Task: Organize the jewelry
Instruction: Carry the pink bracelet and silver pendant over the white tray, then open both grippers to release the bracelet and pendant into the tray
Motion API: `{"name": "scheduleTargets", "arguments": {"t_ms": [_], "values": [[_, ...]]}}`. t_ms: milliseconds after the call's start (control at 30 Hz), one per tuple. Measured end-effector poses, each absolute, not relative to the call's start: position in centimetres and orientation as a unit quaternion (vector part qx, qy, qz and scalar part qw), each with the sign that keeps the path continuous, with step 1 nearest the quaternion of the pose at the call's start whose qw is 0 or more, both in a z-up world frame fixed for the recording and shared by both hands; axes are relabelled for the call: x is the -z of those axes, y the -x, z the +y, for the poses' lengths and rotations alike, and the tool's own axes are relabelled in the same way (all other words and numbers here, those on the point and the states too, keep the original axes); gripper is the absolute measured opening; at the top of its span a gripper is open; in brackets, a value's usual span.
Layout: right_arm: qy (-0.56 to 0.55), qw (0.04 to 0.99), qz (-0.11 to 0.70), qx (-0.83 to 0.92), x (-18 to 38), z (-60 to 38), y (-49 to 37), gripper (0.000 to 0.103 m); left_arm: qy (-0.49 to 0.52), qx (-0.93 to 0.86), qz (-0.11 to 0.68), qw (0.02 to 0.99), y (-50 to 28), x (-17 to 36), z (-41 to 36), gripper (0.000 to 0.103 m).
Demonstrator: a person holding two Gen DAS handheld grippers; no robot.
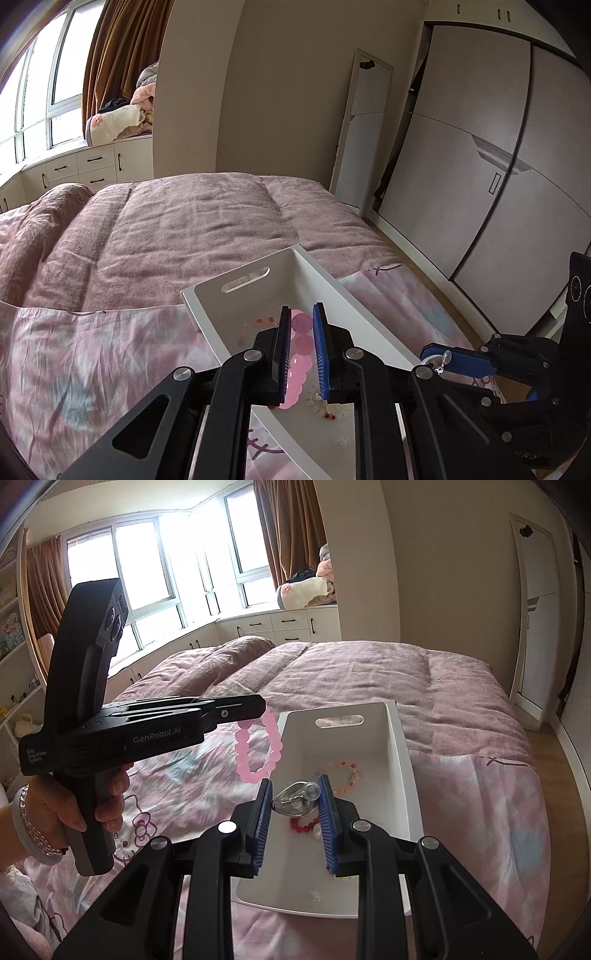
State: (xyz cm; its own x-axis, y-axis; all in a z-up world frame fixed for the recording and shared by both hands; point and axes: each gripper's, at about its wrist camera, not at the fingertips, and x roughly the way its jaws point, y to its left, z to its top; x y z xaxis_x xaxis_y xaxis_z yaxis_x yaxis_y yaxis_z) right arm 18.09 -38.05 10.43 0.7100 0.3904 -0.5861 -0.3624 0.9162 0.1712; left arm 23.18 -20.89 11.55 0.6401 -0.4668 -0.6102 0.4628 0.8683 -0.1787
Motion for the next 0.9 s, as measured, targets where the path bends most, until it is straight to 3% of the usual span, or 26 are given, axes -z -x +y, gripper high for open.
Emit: {"name": "scheduleTargets", "arguments": {"t_ms": [833,900], "values": [[-0.060,0.898,0.389,-0.196,-2.5,-40.1,-21.3,0.026,-0.006,0.258,0.391,0.884,-27.2,-3.4,-25.2,0.018],[-0.059,0.898,0.390,-0.197,-2.3,-40.1,-21.2,0.027,-0.007,0.255,0.389,0.885,-27.2,-3.4,-25.3,0.023]]}}
